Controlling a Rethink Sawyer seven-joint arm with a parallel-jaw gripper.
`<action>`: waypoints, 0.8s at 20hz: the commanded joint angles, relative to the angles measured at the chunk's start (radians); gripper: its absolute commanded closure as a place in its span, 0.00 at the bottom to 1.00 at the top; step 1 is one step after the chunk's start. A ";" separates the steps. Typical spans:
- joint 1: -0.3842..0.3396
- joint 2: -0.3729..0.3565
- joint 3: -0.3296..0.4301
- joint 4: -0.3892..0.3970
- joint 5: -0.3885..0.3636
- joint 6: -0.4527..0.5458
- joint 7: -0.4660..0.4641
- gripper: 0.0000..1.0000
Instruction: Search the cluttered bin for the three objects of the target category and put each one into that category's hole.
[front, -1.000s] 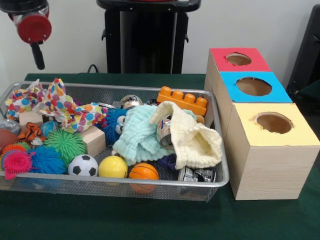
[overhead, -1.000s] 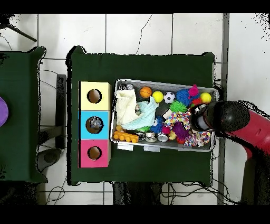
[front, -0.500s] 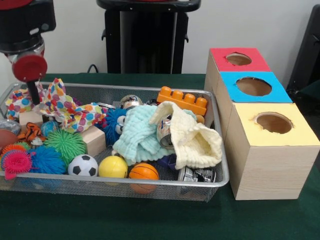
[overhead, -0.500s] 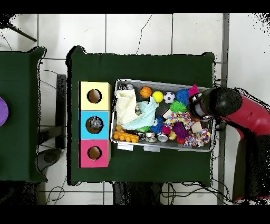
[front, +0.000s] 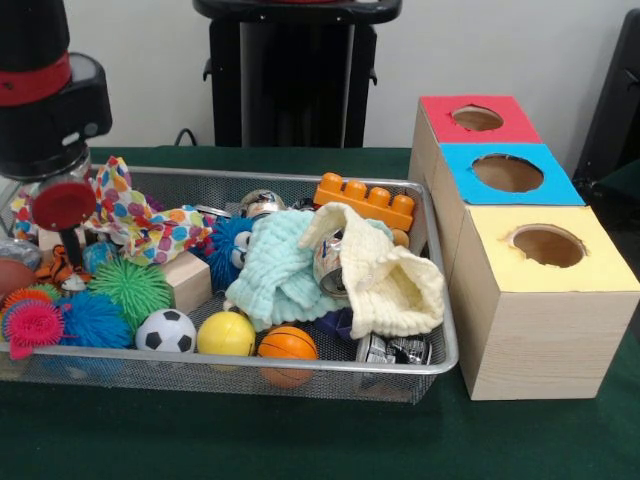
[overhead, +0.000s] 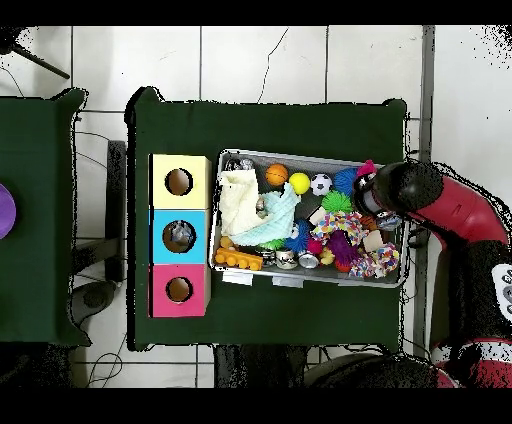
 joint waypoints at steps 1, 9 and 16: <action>-0.012 0.124 0.072 -0.077 -0.030 -0.070 -0.070 1.00; -0.027 0.257 0.100 -0.187 -0.030 -0.083 -0.124 1.00; -0.024 0.359 0.095 -0.313 -0.043 -0.007 -0.163 1.00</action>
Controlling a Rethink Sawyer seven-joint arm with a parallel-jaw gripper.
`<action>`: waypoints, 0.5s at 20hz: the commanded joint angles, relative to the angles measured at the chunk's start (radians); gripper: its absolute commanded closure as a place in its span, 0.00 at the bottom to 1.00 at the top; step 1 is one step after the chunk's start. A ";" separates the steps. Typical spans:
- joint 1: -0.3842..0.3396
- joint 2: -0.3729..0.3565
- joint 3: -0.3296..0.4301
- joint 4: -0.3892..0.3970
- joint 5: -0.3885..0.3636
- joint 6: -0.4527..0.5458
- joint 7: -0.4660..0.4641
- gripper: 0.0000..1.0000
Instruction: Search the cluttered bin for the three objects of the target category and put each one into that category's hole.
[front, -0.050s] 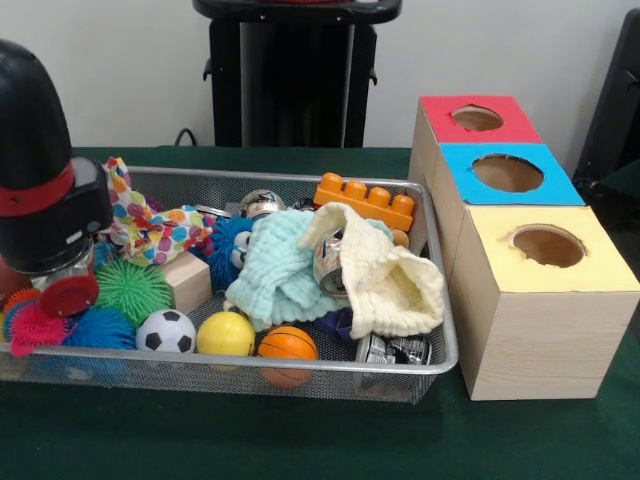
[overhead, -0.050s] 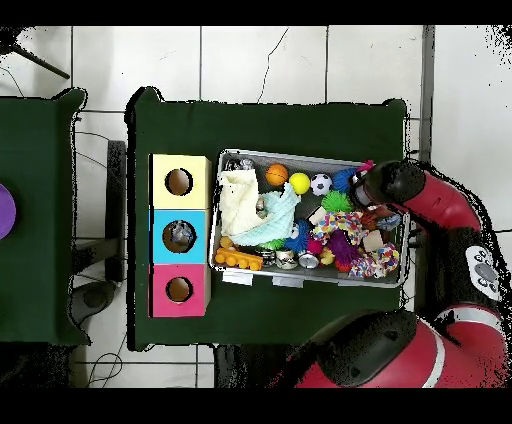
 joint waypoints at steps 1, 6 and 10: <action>-0.014 0.158 0.081 -0.152 -0.049 0.022 -0.168 1.00; -0.022 0.265 0.104 -0.270 -0.071 0.066 -0.212 1.00; -0.023 0.298 0.115 -0.327 -0.081 0.138 -0.249 1.00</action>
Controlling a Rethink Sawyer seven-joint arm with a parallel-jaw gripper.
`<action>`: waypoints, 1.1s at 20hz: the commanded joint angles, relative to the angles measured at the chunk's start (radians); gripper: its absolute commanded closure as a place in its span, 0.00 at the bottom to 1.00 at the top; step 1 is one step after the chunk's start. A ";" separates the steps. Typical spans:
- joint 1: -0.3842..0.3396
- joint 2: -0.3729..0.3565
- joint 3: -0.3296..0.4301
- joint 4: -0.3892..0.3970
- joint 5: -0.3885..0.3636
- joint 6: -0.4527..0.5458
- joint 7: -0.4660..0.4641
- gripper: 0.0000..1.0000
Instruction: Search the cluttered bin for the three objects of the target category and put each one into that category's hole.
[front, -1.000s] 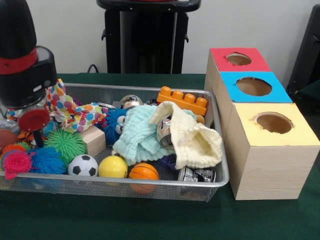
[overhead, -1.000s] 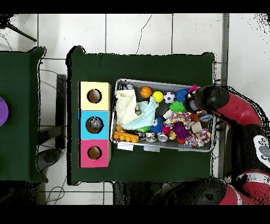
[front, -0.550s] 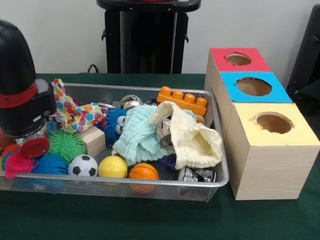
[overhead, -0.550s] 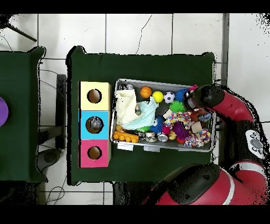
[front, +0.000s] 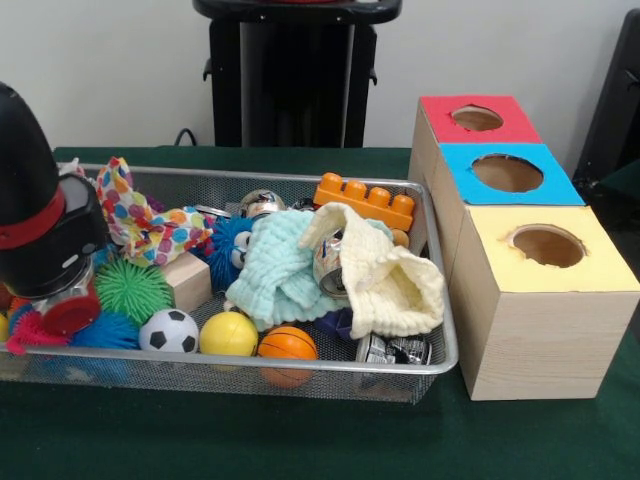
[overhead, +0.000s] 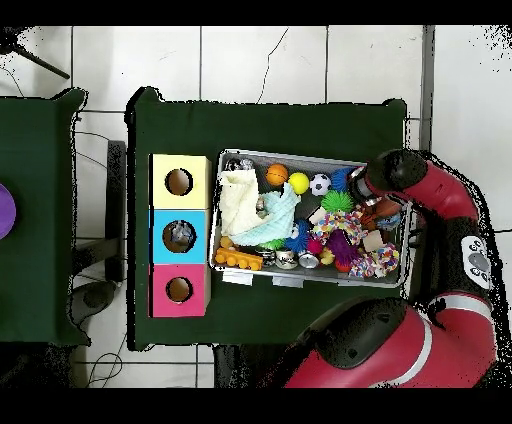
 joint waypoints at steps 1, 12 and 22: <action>-0.024 0.217 0.097 -0.173 -0.081 -0.048 -0.254 1.00; -0.037 0.267 0.139 -0.075 0.002 -0.107 -0.127 1.00; -0.019 0.220 0.141 0.103 0.095 -0.224 0.047 1.00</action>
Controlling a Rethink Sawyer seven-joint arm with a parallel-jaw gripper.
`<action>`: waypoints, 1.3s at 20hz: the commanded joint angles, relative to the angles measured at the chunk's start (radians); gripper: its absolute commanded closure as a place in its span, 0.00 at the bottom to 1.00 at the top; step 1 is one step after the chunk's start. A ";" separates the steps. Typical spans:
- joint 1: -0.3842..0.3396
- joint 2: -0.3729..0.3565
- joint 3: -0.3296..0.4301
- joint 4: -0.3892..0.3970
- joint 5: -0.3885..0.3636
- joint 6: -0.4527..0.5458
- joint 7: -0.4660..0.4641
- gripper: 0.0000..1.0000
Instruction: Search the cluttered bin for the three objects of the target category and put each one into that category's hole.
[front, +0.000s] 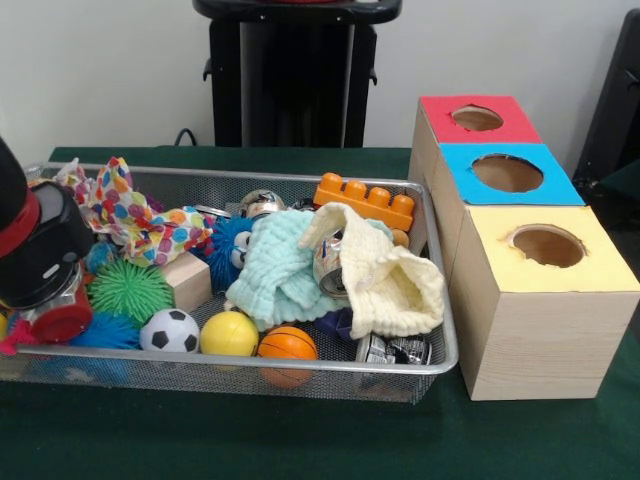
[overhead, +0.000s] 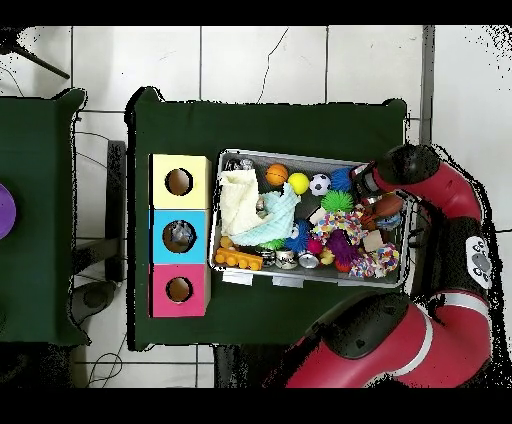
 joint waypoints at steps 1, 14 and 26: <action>0.013 0.155 0.115 0.205 0.032 -0.356 0.056 1.00; 0.058 0.119 0.112 0.357 0.153 -0.558 0.237 1.00; 0.104 0.104 0.091 0.423 0.280 -0.667 0.299 1.00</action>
